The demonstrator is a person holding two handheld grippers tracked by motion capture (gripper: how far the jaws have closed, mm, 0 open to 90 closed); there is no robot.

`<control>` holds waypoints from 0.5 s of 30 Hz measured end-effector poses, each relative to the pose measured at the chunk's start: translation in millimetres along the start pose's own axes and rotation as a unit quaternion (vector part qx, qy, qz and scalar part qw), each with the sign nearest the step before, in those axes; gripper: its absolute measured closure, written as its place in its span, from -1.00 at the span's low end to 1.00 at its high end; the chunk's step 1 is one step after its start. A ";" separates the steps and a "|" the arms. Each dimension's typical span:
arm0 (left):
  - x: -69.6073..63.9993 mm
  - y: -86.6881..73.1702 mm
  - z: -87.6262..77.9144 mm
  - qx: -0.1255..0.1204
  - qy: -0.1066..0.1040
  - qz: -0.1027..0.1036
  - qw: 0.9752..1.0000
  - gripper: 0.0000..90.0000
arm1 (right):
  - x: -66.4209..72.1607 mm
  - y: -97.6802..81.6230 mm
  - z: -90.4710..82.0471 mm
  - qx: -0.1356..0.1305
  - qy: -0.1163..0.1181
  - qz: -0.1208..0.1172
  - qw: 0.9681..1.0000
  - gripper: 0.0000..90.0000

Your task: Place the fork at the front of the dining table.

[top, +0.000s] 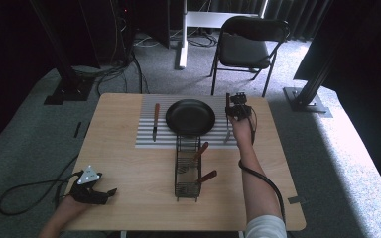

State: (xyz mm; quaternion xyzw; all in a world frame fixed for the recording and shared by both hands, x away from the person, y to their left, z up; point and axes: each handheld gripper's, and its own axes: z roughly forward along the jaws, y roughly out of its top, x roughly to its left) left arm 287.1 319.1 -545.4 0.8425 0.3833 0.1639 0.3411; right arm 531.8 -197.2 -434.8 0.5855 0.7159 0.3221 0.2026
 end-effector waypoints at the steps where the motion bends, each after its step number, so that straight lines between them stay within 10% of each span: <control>1: 0.0 0.0 0.0 0.000 0.000 0.000 1.000 -0.78 | -1.0 2.6 5.0 0.006 0.001 0.002 1.000 0.79; 15: 0.1 0.0 0.0 0.000 0.000 0.000 1.000 -0.78 | -11.3 14.9 74.1 0.078 -0.006 0.052 0.996 0.79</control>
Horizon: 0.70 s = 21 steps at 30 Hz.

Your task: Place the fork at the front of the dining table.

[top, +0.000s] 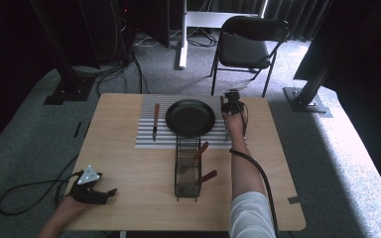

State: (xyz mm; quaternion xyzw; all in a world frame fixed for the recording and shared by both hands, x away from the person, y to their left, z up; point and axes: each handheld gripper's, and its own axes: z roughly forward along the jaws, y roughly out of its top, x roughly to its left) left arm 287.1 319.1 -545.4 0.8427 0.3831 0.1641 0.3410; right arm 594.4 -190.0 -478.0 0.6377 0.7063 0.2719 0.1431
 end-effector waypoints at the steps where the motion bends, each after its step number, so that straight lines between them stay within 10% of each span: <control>1: 0.0 0.0 0.0 0.000 0.000 0.000 1.000 -0.78 | 0.4 0.3 4.4 0.005 0.000 -0.001 1.000 0.79; 13: 0.0 0.0 0.0 0.000 0.000 0.000 1.000 -0.78 | 3.7 -7.4 36.8 0.063 0.001 0.004 0.998 0.58; 21: 0.0 0.0 0.0 0.000 0.000 0.000 1.000 -0.78 | -2.1 -13.4 -7.6 0.014 0.032 0.011 0.999 0.35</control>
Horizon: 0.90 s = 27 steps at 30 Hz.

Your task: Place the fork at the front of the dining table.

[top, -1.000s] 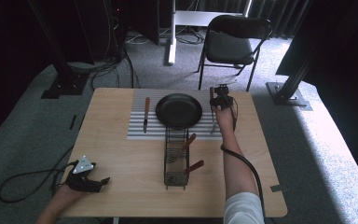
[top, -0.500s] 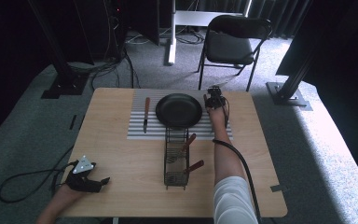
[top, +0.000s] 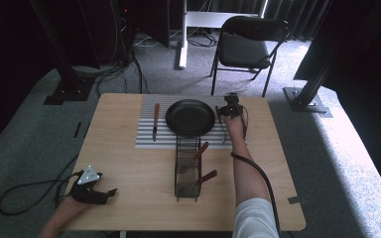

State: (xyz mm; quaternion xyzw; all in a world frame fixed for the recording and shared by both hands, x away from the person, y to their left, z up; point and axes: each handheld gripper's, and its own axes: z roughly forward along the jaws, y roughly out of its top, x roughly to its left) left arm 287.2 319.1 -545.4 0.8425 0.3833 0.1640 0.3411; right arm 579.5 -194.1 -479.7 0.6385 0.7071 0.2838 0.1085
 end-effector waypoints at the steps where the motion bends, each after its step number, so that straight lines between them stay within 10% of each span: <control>1: 0.0 0.0 0.0 0.000 0.000 0.000 1.000 -0.78 | -1.9 -3.3 -6.2 -0.003 0.004 0.002 1.000 0.33; 11: -0.1 0.0 0.0 0.000 0.000 0.000 1.000 -0.78 | -10.4 -57.2 -30.1 0.000 0.010 -0.014 1.000 0.48; 19: -1.4 0.1 0.0 0.000 0.004 -0.005 1.000 -0.78 | -6.5 -68.3 -16.0 0.023 0.015 -0.019 0.999 0.72; 27: -1.4 0.1 0.0 0.000 0.004 -0.005 1.000 -0.78 | -26.9 -74.3 -22.3 0.009 0.013 0.022 1.000 0.50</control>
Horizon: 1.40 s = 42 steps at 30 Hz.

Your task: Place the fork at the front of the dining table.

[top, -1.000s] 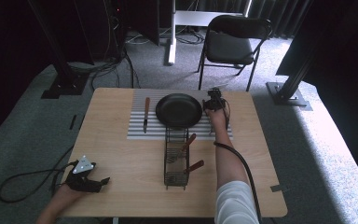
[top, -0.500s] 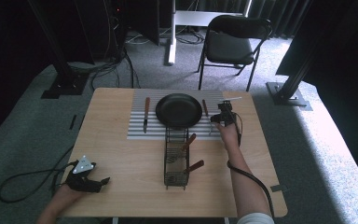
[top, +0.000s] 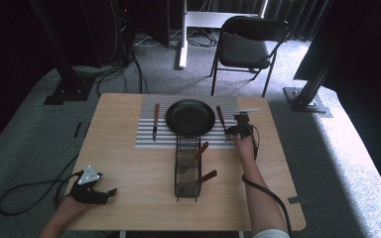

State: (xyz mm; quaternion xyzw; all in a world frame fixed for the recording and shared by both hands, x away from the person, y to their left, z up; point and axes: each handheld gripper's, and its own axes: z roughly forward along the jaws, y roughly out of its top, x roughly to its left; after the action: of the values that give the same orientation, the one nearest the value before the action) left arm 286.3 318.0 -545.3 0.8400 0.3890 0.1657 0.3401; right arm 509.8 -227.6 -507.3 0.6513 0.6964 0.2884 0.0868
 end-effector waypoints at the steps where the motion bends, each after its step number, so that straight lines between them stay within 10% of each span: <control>1: 0.0 0.0 0.0 0.000 0.000 0.000 1.000 -0.78 | -2.1 -2.0 -1.6 -0.003 0.005 0.004 1.000 0.49; 11: 0.0 0.0 0.0 0.000 0.000 0.000 1.000 -0.78 | 5.8 -17.3 -7.7 0.010 0.038 -0.016 0.999 0.27; 17: 0.1 0.0 0.0 0.000 0.000 0.000 1.000 -0.78 | 1.5 -20.5 -6.1 0.011 0.007 -0.012 1.000 0.25; 25: 0.1 0.0 0.0 0.000 0.000 0.000 1.000 -0.78 | 5.5 -25.3 -2.8 0.017 0.045 -0.022 0.999 0.22; 35: 0.1 0.1 0.0 0.000 0.000 0.000 1.000 -0.78 | 11.5 -32.5 -10.0 -0.017 0.048 -0.071 0.996 -0.65; 42: 0.1 0.1 0.0 0.000 0.000 0.000 1.000 -0.78 | 12.1 -46.4 -17.1 -0.048 0.035 -0.099 0.993 -0.70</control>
State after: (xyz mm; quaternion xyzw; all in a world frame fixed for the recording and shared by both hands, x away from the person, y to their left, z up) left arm 286.4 318.1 -545.3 0.8401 0.3889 0.1657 0.3400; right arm 459.9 -220.3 -514.1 0.5639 0.7452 0.3345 0.1216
